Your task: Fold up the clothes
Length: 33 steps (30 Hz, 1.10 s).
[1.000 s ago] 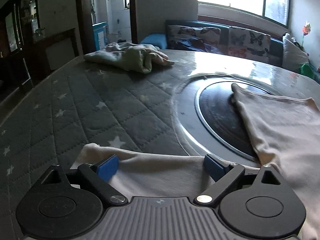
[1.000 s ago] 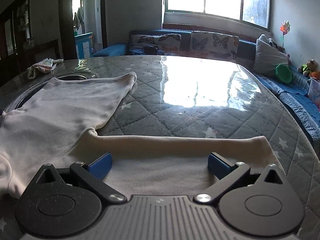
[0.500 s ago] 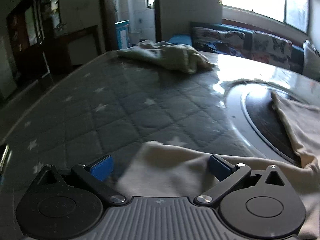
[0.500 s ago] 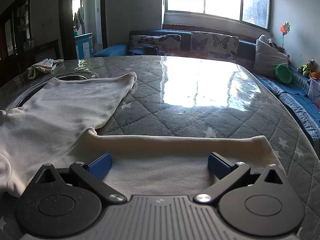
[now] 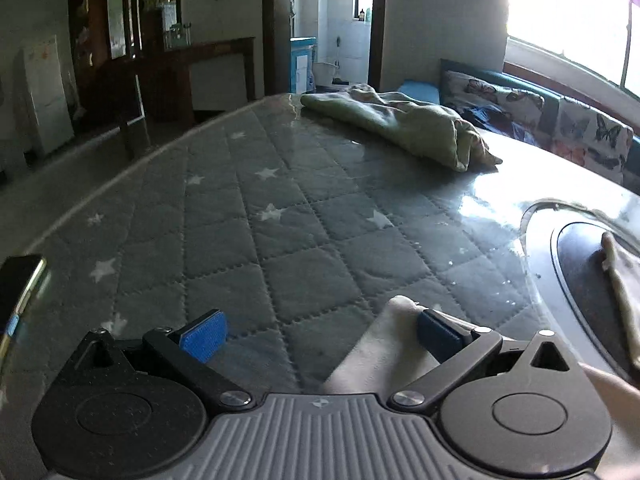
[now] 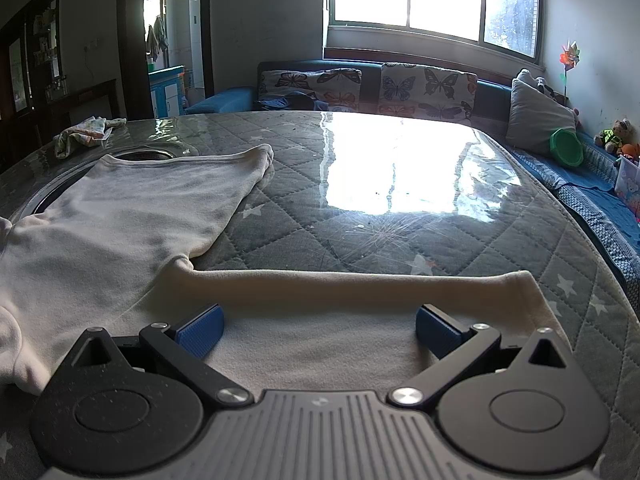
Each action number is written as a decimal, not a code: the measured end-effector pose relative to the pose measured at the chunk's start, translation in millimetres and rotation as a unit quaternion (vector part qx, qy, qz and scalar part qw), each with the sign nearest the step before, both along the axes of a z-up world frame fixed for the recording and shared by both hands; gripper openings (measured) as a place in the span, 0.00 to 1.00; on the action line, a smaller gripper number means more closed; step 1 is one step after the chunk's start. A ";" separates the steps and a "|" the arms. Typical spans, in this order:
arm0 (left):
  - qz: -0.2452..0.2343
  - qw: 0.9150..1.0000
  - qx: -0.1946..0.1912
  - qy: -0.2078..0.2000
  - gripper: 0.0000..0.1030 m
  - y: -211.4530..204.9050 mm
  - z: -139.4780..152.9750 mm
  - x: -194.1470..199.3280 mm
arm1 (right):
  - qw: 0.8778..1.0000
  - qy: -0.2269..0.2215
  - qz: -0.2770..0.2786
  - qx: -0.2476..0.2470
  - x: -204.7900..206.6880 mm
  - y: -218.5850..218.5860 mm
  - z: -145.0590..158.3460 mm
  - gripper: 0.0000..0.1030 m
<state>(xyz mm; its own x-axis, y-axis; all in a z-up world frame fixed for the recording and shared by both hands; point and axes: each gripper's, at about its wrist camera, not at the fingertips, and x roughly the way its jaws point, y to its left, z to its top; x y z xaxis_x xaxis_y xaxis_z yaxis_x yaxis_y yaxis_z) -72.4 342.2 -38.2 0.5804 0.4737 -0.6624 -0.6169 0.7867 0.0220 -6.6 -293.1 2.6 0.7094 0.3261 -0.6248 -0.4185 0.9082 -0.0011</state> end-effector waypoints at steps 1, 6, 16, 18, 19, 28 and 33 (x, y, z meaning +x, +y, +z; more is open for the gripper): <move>0.001 1.000 0.006 0.004 1.00 -0.9 0.6 0.6 | 1.000 0.000 0.000 0.000 0.0 0.0 0.0 1.00; 0.012 0.999 0.036 0.022 1.00 -5.1 3.2 5.7 | 1.000 0.000 0.000 0.000 0.1 -0.1 -0.1 1.00; -0.091 0.996 0.019 -0.011 1.00 -89.2 28.1 -24.4 | 1.000 0.000 -0.001 0.000 0.0 0.2 -0.2 1.00; -0.128 0.992 0.012 -0.017 1.00 -114.7 28.9 -30.8 | 1.000 0.000 -0.001 0.000 0.0 0.3 -0.3 1.00; -0.143 0.990 0.010 -0.018 1.00 -125.9 28.3 -32.7 | 1.000 0.000 -0.001 0.000 -0.1 0.3 -0.3 1.00; -0.196 0.980 0.004 0.020 1.00 -161.7 6.7 -38.6 | 1.000 0.001 -0.001 0.002 -0.6 0.8 -0.7 1.00; -0.187 0.982 0.021 0.030 1.00 -153.8 2.9 -47.2 | 1.000 0.001 -0.002 0.002 -0.6 1.1 -0.8 1.00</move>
